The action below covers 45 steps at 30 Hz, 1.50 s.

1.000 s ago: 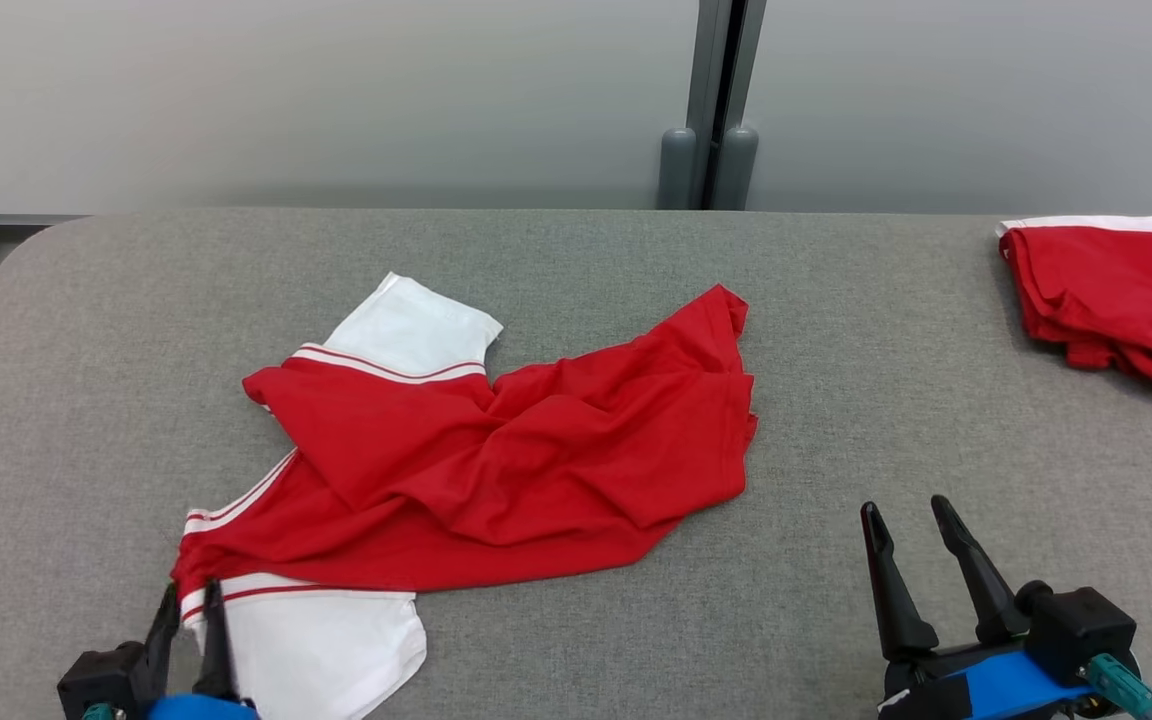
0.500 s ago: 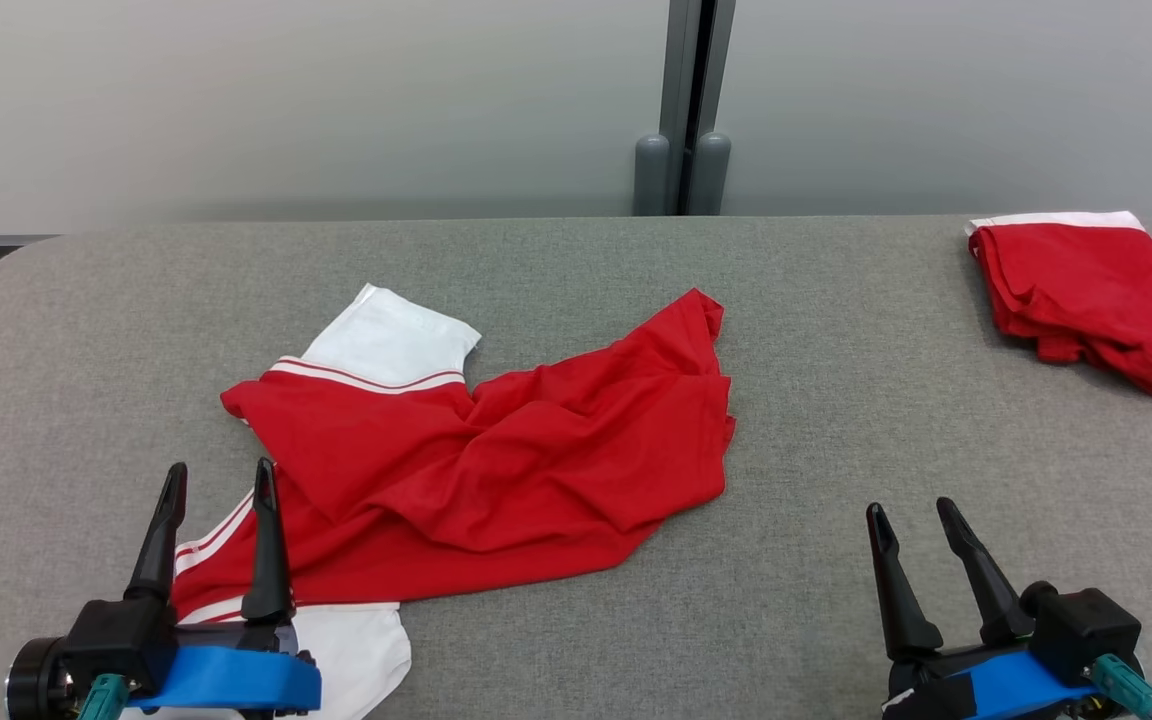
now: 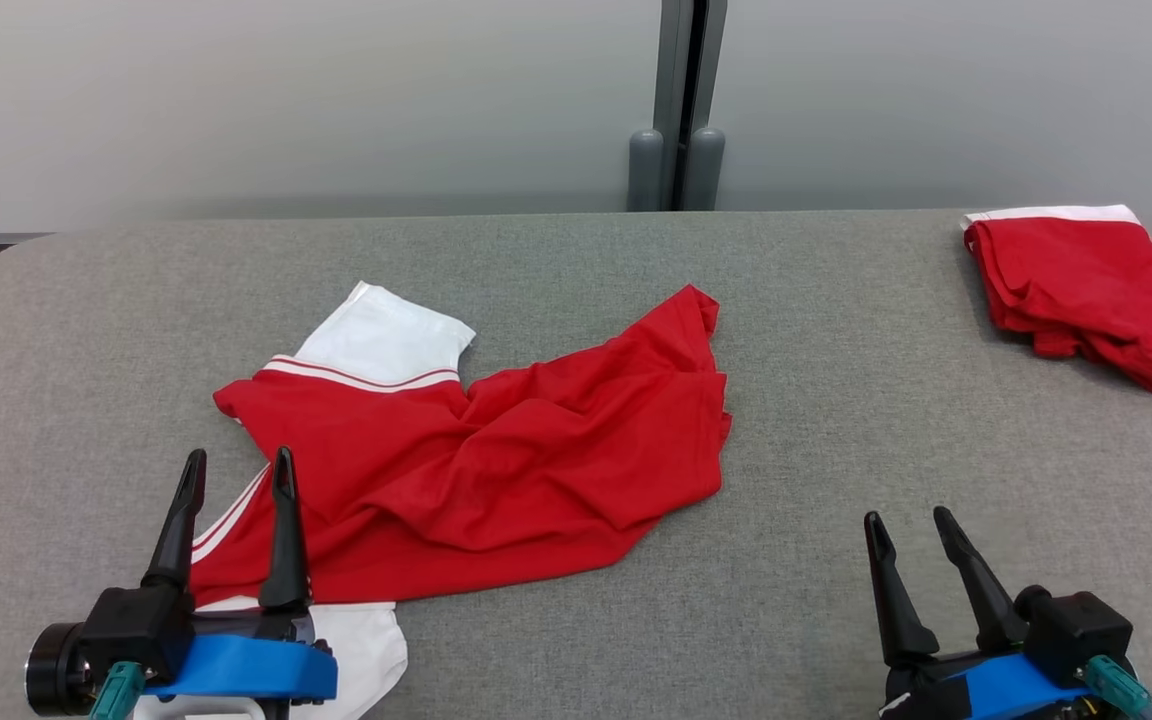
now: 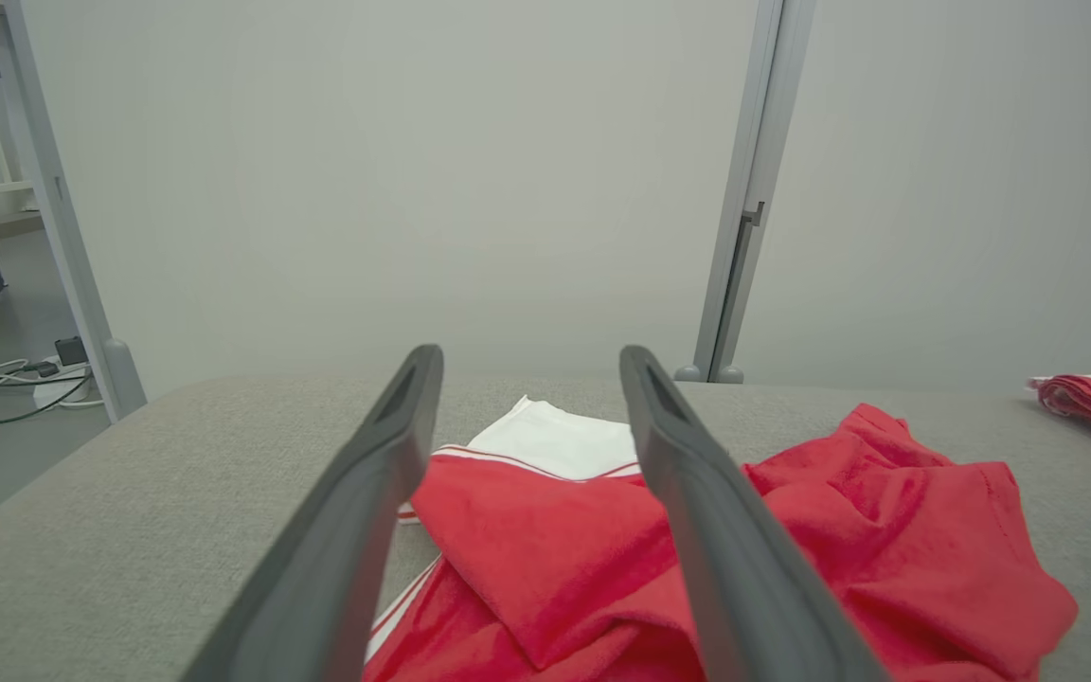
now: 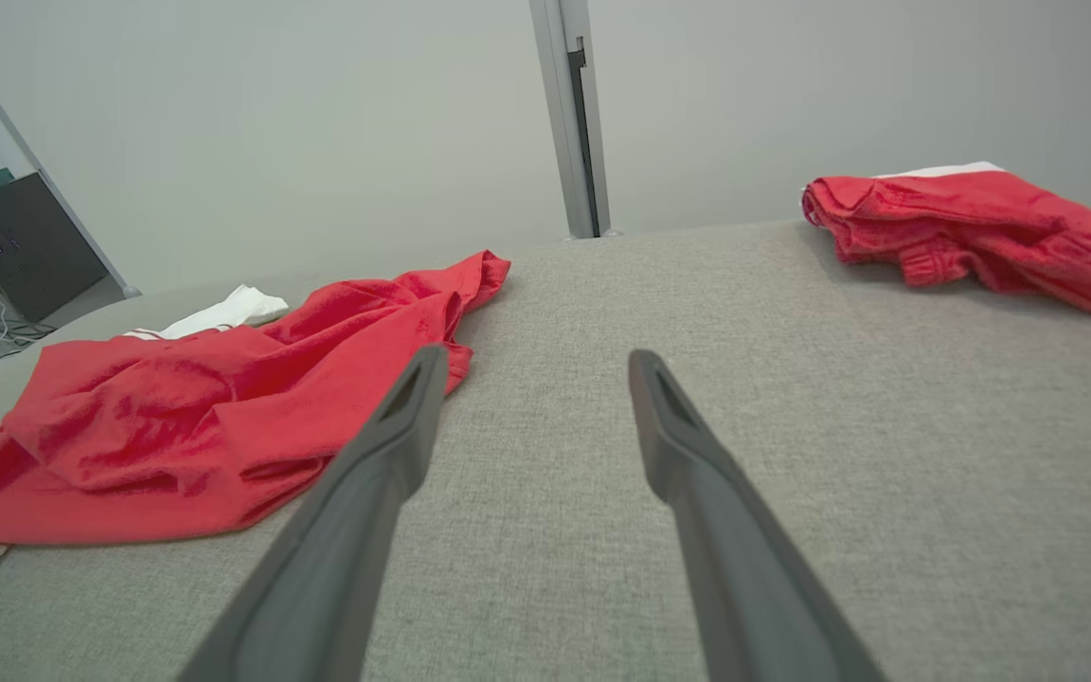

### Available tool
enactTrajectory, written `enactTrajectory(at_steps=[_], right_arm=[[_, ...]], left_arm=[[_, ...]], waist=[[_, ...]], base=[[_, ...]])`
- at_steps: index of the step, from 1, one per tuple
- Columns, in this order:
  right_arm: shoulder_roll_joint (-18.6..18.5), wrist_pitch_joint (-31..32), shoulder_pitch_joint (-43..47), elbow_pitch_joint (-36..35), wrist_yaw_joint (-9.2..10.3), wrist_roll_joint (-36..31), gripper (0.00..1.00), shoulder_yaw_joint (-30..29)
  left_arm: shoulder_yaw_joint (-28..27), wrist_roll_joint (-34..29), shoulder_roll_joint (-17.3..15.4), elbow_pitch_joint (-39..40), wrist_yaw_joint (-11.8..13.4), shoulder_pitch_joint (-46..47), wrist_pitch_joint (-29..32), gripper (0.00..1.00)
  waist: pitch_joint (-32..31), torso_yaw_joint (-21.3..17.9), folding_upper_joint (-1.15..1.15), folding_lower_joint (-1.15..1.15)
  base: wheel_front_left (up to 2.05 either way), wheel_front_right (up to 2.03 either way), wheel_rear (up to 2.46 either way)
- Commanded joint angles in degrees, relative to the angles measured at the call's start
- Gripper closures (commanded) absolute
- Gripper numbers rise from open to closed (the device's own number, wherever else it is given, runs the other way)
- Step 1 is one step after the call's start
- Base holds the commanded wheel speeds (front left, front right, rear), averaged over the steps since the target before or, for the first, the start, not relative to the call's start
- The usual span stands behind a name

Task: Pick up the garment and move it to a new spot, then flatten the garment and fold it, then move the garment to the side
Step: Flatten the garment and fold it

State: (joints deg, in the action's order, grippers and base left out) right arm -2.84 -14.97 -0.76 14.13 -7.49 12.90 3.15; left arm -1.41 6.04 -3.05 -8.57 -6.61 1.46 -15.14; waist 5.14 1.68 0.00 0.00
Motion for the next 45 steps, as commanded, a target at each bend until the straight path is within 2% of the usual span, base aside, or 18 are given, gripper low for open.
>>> enactTrajectory(at_steps=[1,10,13,16,17,18,25,32,33,35,40,45], right_arm=[[-0.11,-0.29,-0.85,0.61,-0.02,0.12,0.0,0.46],[-0.75,-0.29,-9.2,5.93,-0.02,-0.75,0.0,4.65],[-0.99,-0.29,-15.62,10.64,-0.01,-0.57,0.0,7.41],[-1.5,-0.11,-18.25,14.01,-0.01,-0.6,0.0,8.23],[-1.86,0.38,-21.26,17.52,-0.01,-0.6,0.0,8.67],[-1.86,0.38,-21.26,17.52,-0.01,-0.6,0.0,8.67],[-3.29,1.46,-28.83,30.04,-0.01,0.35,0.0,10.76],[-3.5,0.63,-33.81,38.03,-0.01,2.99,0.0,13.33],[-3.32,0.69,-34.26,38.9,-0.01,3.63,0.28,13.87],[-3.12,0.41,-35.17,39.99,-0.01,4.8,1.0,15.03],[-3.35,-0.21,-35.5,38.3,-0.01,6.06,1.0,17.5],[-4.55,-0.25,-30.42,28.97,-0.01,6.77,1.0,18.61]], left_arm=[[-0.48,0.1,0.14,0.09,0.07,0.86,0.02,0.0],[-0.81,1.16,0.18,0.47,0.6,1.92,0.02,0.0],[-0.24,1.84,0.18,0.6,1.02,2.83,0.02,0.0],[0.15,2.1,0.18,0.62,1.2,3.18,0.02,0.0],[0.6,2.46,0.18,0.54,1.42,3.7,0.02,0.0],[0.6,2.46,0.18,0.54,1.42,3.7,0.02,0.0],[1.4,2.91,0.18,-0.52,1.97,4.83,0.02,0.0],[1.45,2.93,0.19,-1.48,1.89,5.63,0.02,0.0],[1.44,2.96,0.19,-1.53,1.96,5.68,0.02,0.0],[1.47,3.03,0.19,-1.65,2.03,5.77,0.02,0.0],[1.21,3.06,0.19,-1.99,2.22,5.06,0.02,0.0],[0.43,2.5,0.19,-2.31,1.93,3.42,0.02,0.0]], waist=[[0.22,0.24,0.0,0.0],[2.15,1.95,0.0,0.0],[3.41,3.6,0.0,0.0],[4.2,4.51,0.0,0.0],[4.99,5.46,0.0,0.0],[4.99,5.46,0.0,0.0],[7.33,8.31,0.0,0.0],[8.53,9.6,0.0,0.0],[8.6,9.65,0.0,0.0],[8.66,9.65,0.0,0.0],[7.9,8.86,0.0,0.0],[5.79,6.97,0.0,0.0]], base=[[0.0,0.0,0.0],[0.0,0.0,0.0],[0.0,0.0,0.0],[0.0,0.0,0.0],[0.0,0.0,0.0],[0.0,0.0,0.0],[0.0,0.0,0.0],[0.0,0.0,0.0],[0.0,0.0,0.0],[0.0,0.0,0.0],[0.0,0.0,0.0],[0.0,0.0,0.0]])
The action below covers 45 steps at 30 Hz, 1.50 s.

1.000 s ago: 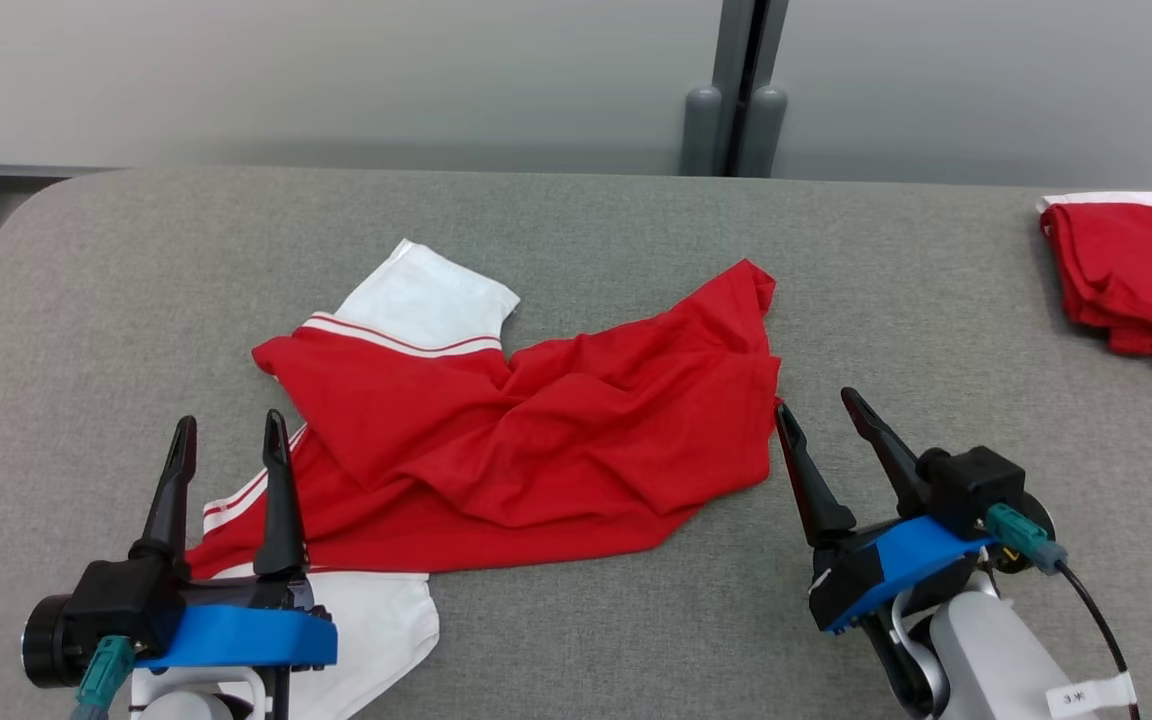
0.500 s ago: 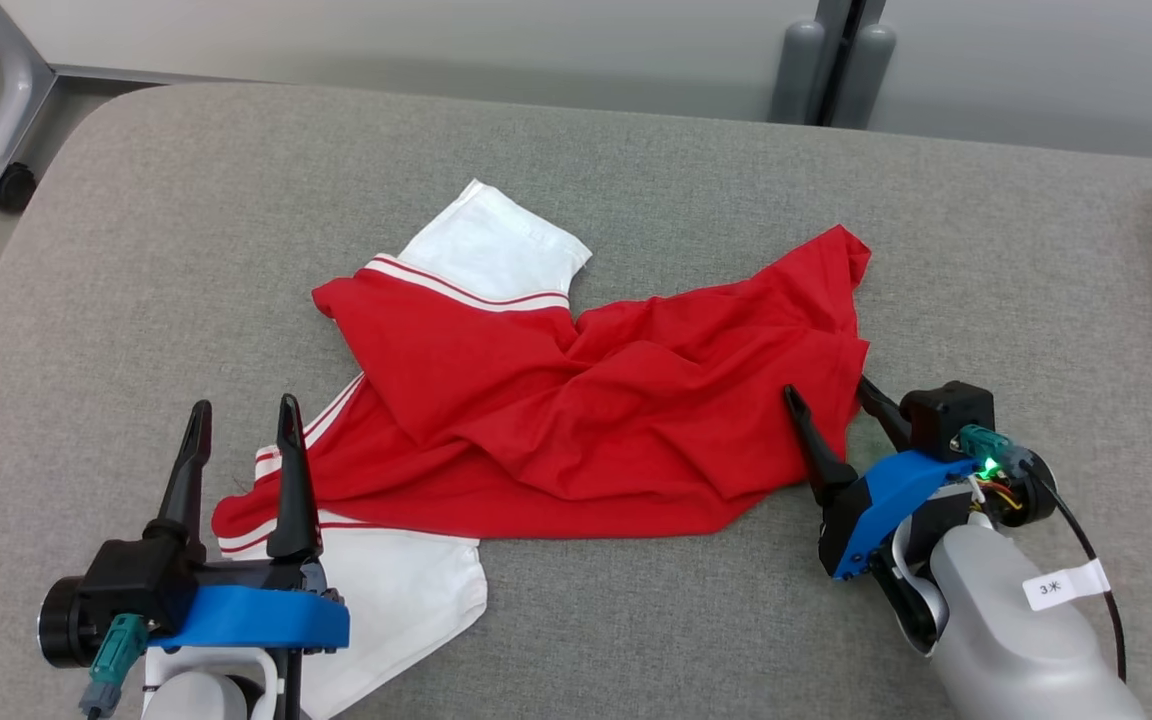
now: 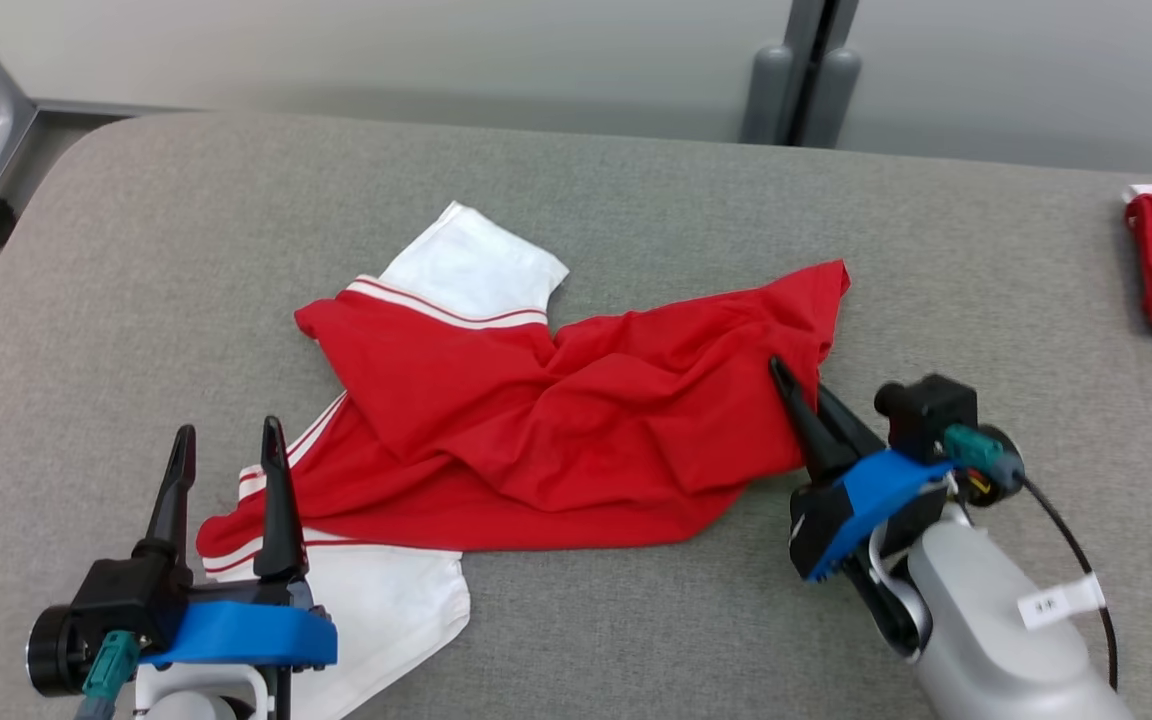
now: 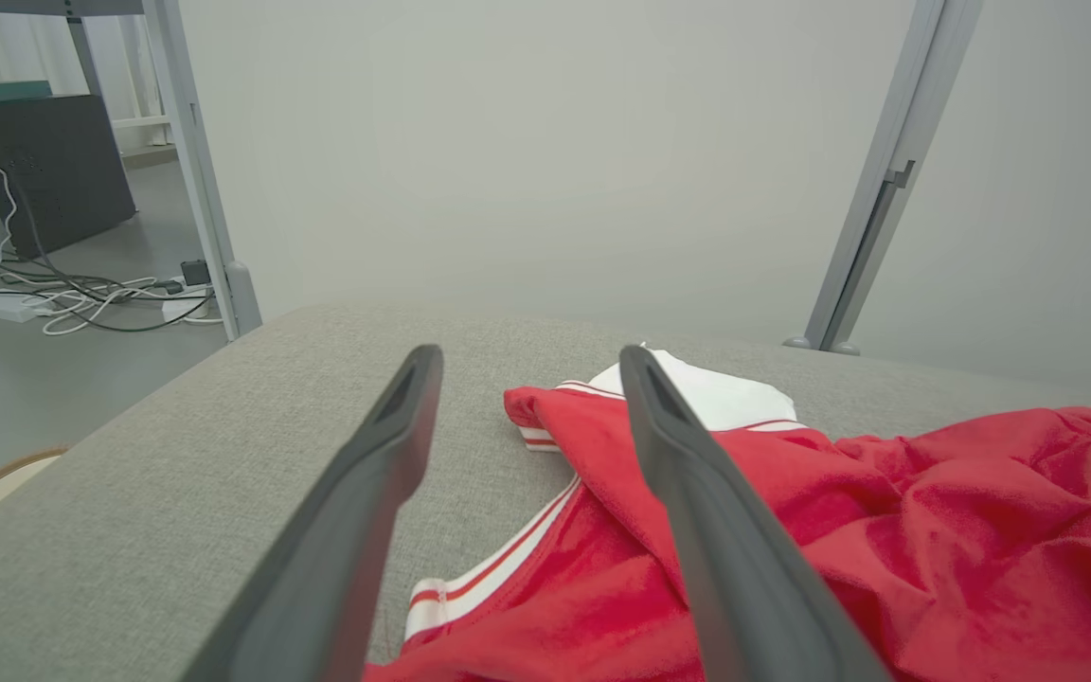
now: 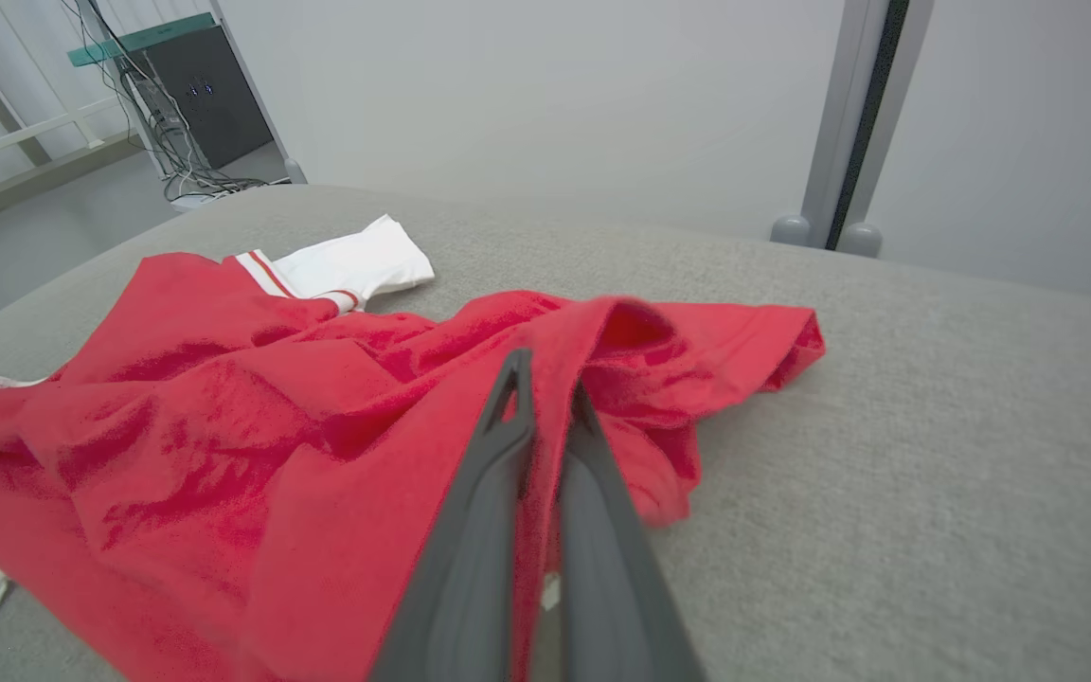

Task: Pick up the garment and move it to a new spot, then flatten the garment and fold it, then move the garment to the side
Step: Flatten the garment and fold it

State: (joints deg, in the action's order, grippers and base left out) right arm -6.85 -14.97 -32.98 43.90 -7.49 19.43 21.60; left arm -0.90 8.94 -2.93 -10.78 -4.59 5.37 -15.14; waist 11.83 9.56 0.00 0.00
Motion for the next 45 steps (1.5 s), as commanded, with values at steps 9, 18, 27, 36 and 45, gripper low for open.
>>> enactTrajectory(at_steps=[9,18,27,36,45], right_arm=[[-2.92,-0.28,16.79,-22.47,-0.02,0.34,1.0,2.04],[-2.51,8.12,33.32,-42.64,-0.01,1.93,1.0,2.71],[-2.11,15.47,42.65,-48.63,-0.02,-1.29,0.0,-0.76],[-3.26,13.92,38.23,-50.86,-0.02,-3.07,0.0,-7.17],[-6.24,15.28,28.45,-44.88,-0.02,-4.99,0.0,-10.22]], left_arm=[[-2.6,-1.59,0.05,-0.57,-0.87,-3.44,0.02,0.0],[-3.0,-1.98,0.05,-0.67,-1.45,-4.12,0.02,0.0],[-2.98,-2.16,0.06,-0.37,-1.41,-3.92,0.02,0.0],[-2.9,-2.12,0.05,-0.09,-1.09,-3.51,0.02,0.0],[-2.22,-1.91,0.05,0.25,-0.78,-2.47,0.02,0.0]], waist=[[-4.67,-5.17,0.0,0.0],[-5.3,-6.69,0.0,0.0],[-4.7,-7.51,0.0,0.0],[-4.2,-7.46,0.0,0.0],[-2.51,-6.48,0.0,0.0]], base=[[0.0,0.0,0.0],[0.0,0.0,0.0],[0.0,0.0,0.0],[0.0,0.0,0.0],[0.0,0.0,0.0]])
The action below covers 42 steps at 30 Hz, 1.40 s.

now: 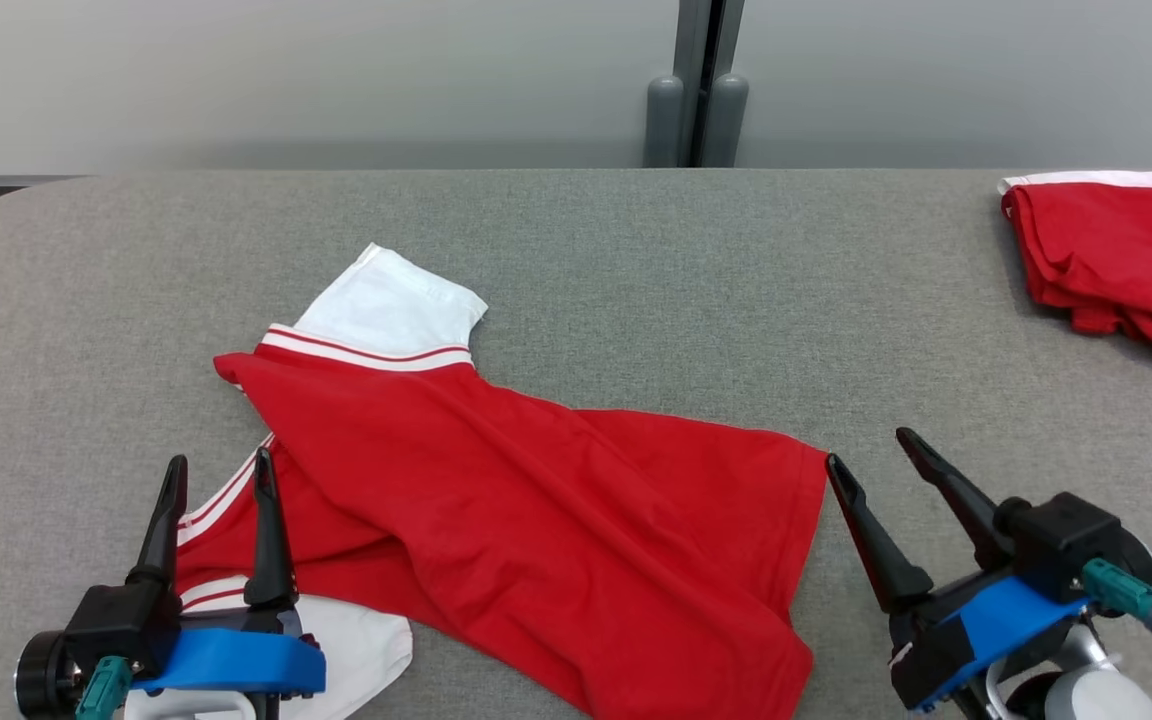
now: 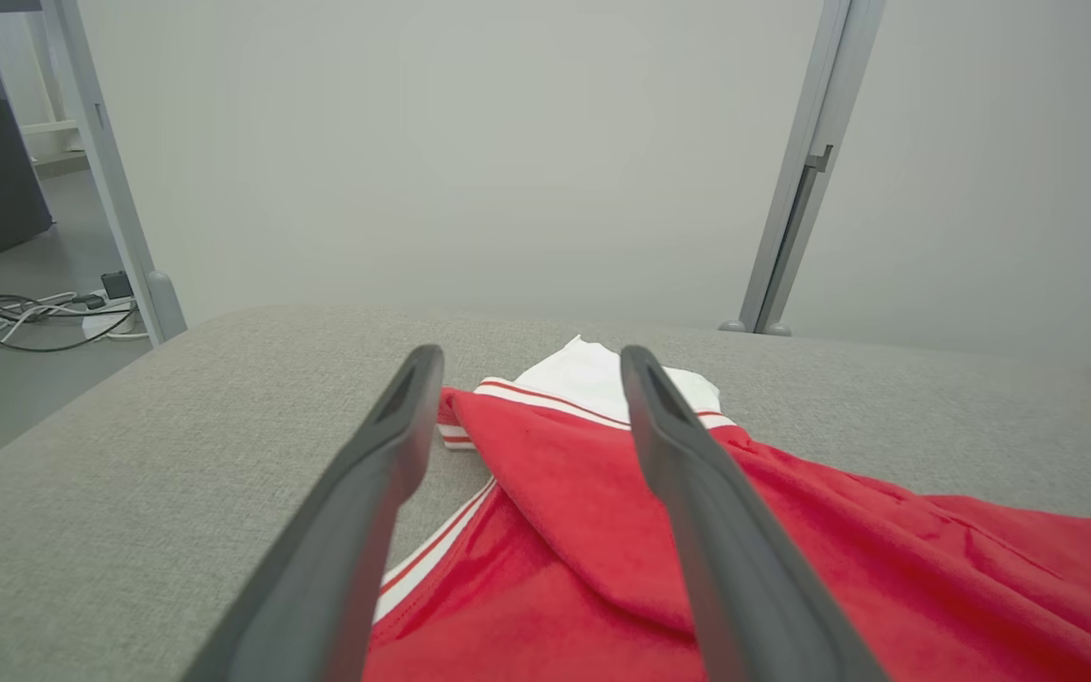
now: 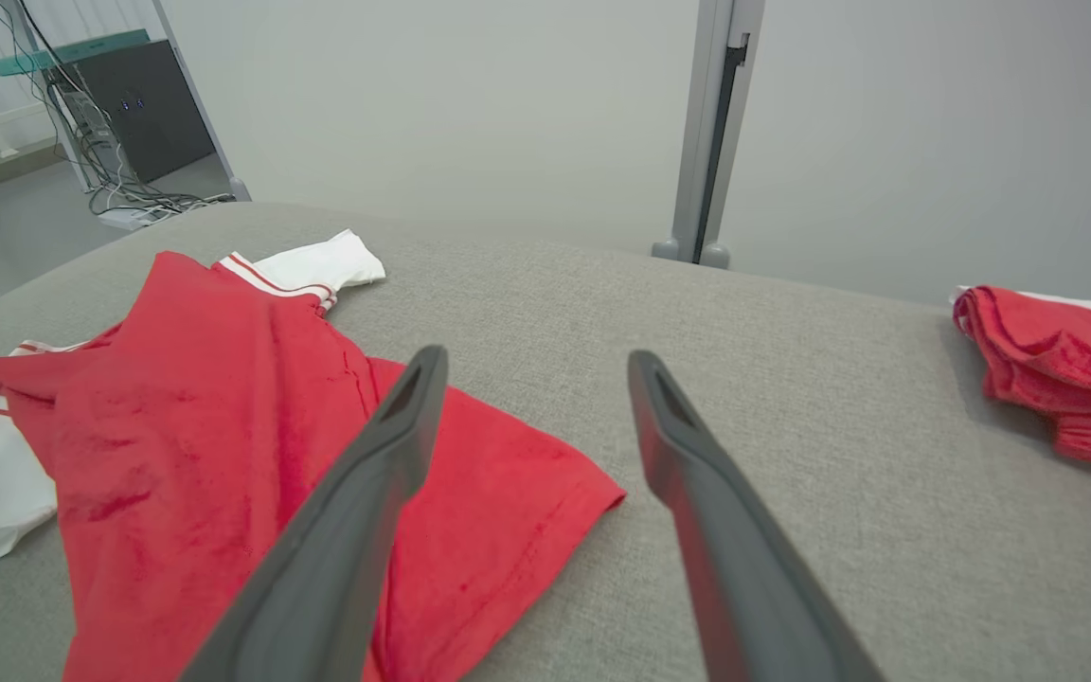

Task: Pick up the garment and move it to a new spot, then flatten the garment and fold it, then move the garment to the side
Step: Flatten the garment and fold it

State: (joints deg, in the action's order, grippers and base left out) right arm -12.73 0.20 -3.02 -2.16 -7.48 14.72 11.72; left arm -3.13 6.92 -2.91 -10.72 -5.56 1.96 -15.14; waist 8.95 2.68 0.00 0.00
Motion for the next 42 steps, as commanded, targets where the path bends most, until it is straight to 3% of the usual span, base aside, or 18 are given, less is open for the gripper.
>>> enactTrajectory(at_steps=[1,19,36,37,38,39,42], right_arm=[[-0.45,0.32,-2.31,2.51,-0.03,-0.17,0.0,-0.41],[1.08,-4.14,-9.0,26.27,-0.03,4.0,0.0,2.36],[2.76,-11.02,-17.22,37.39,-0.03,9.72,0.0,10.88],[2.86,-11.4,-17.54,38.1,-0.03,9.83,0.17,11.1],[2.94,-11.82,-18.03,38.63,-0.03,9.98,0.8,11.33],[3.03,-12.27,-18.64,39.2,-0.03,10.21,1.0,11.48],[3.36,-13.99,-20.1,38.98,-0.03,10.29,1.0,11.94]], left_arm=[[0.06,0.14,0.03,0.15,0.22,1.05,0.02,0.0],[1.02,0.82,0.03,-0.39,-0.03,2.95,0.02,0.0],[2.19,1.29,0.04,-1.07,0.35,3.97,0.03,0.0],[2.23,1.39,0.04,-1.11,0.38,3.95,0.03,0.0],[2.32,1.46,0.04,-1.16,0.39,3.96,0.03,0.0],[2.43,1.5,0.04,-1.21,0.4,3.96,0.03,0.0],[2.56,1.49,0.03,-1.48,0.29,4.12,0.03,0.0]], waist=[[0.58,0.58,0.0,0.0],[3.14,3.28,0.0,0.0],[4.07,4.35,0.0,0.0],[4.04,4.34,0.0,0.0],[4.02,4.35,0.0,0.0],[3.95,4.38,0.0,0.0],[3.74,4.51,0.0,0.0]], base=[[0.0,0.0,0.0],[0.0,0.0,0.0],[0.0,0.0,0.0],[0.0,0.0,0.0],[0.0,0.0,0.0],[0.0,0.0,0.0],[0.0,0.0,0.0]])
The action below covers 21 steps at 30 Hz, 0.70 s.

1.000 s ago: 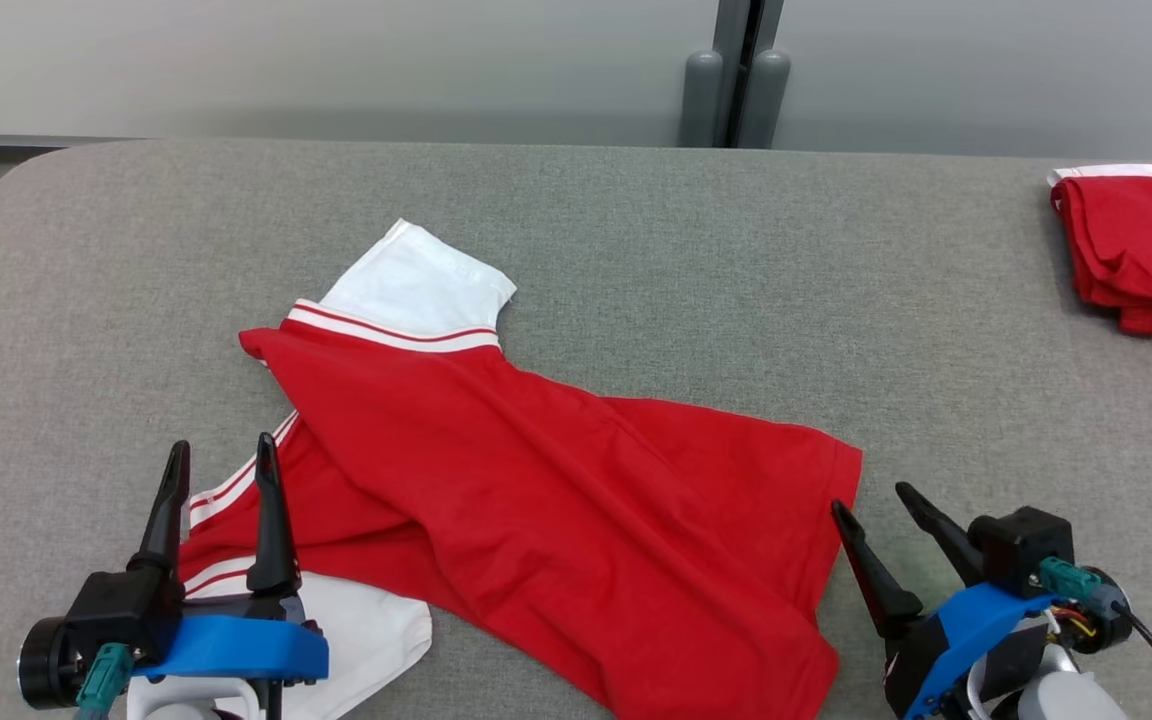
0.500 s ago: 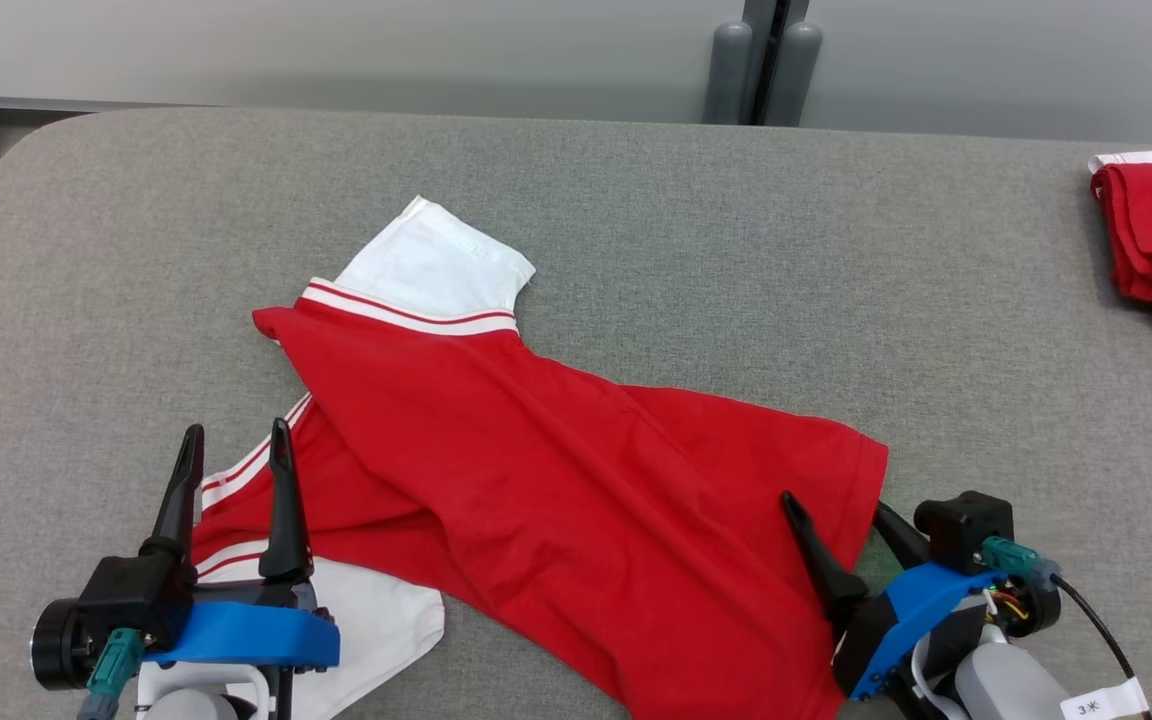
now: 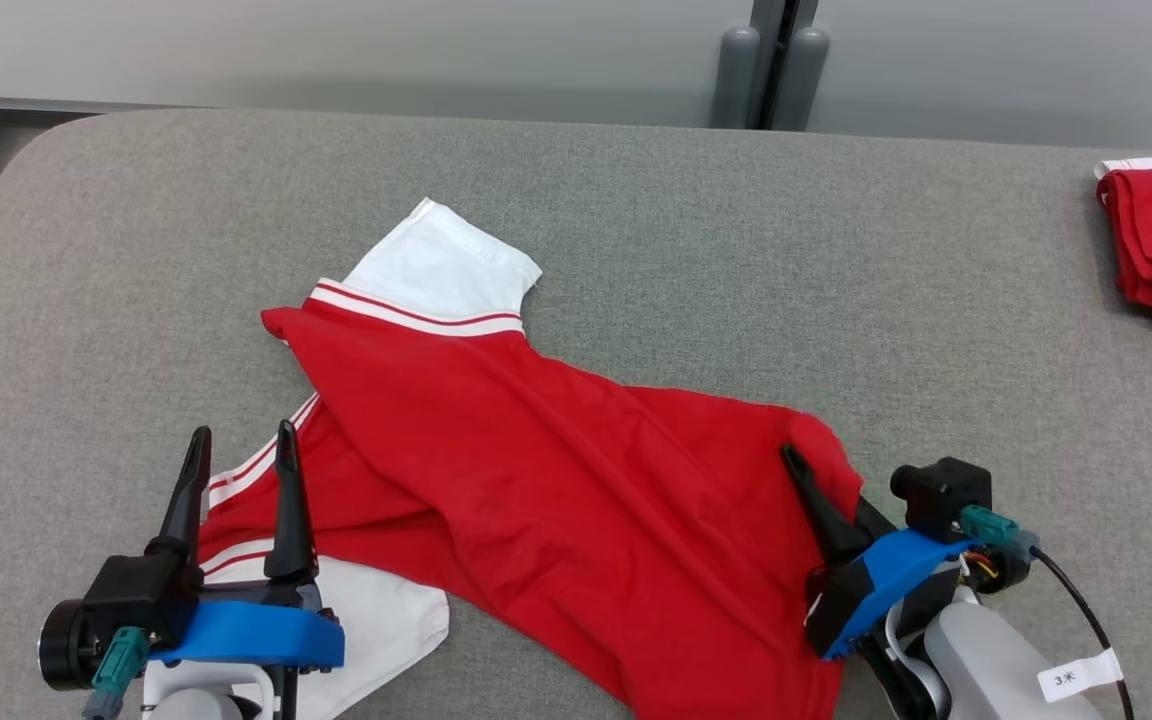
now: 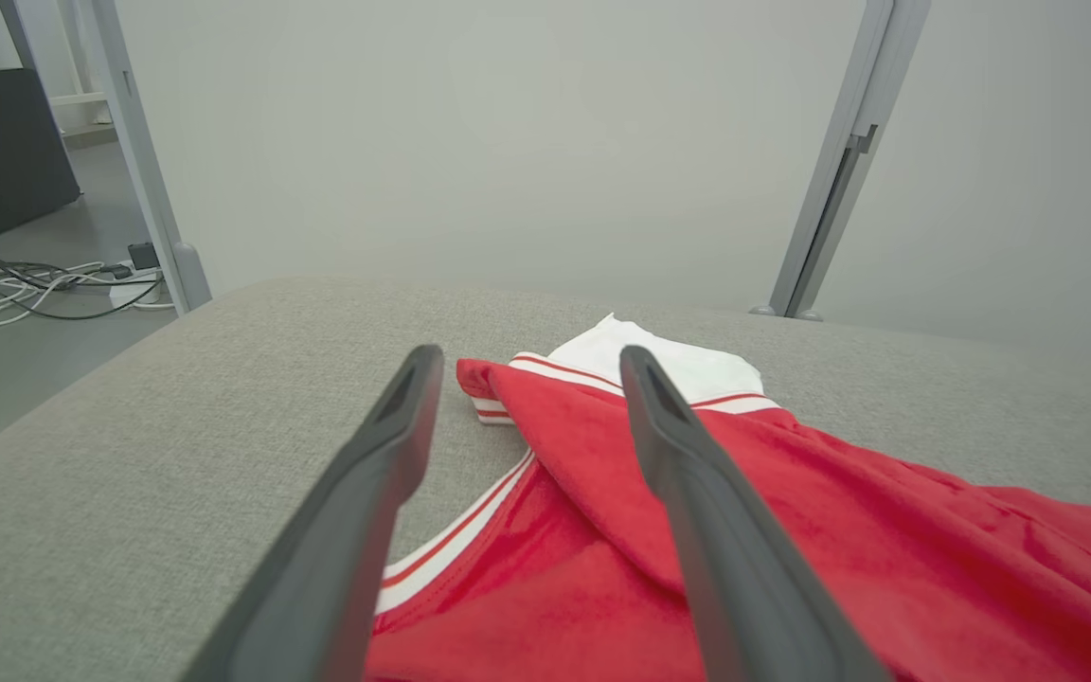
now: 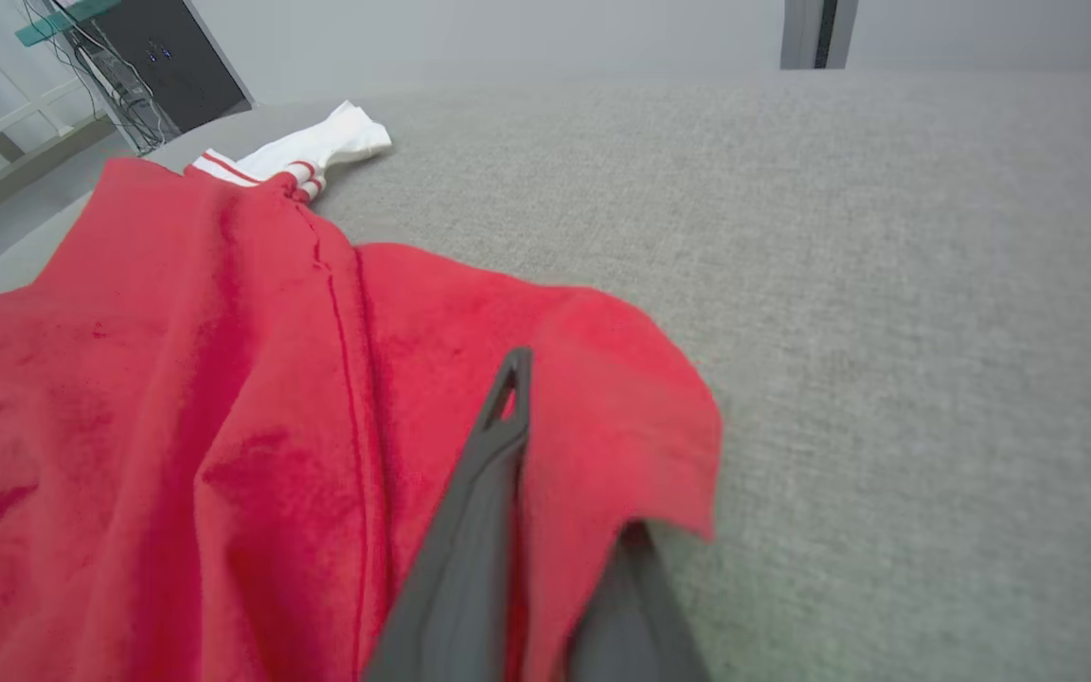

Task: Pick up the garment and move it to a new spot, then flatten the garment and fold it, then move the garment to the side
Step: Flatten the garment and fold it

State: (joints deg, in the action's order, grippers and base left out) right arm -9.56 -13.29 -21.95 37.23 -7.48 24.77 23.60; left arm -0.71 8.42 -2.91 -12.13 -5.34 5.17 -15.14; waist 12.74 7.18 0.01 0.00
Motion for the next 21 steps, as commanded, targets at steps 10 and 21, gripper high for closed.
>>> enactTrajectory(at_steps=[10,21], right_arm=[[-1.4,-1.91,-0.93,-10.38,-0.03,-0.06,1.0,-1.56],[-1.54,2.01,2.36,-28.25,-0.03,3.37,1.0,-4.08]], left_arm=[[-0.94,0.01,0.03,-0.19,-0.04,-0.6,0.03,0.0],[-1.49,-0.35,0.04,-0.5,-0.4,-2.17,0.03,0.0]], waist=[[-1.78,-0.81,-0.01,0.0],[-4.77,-1.99,-0.01,0.0]], base=[[0.0,0.0,0.0],[0.0,0.0,0.0]])
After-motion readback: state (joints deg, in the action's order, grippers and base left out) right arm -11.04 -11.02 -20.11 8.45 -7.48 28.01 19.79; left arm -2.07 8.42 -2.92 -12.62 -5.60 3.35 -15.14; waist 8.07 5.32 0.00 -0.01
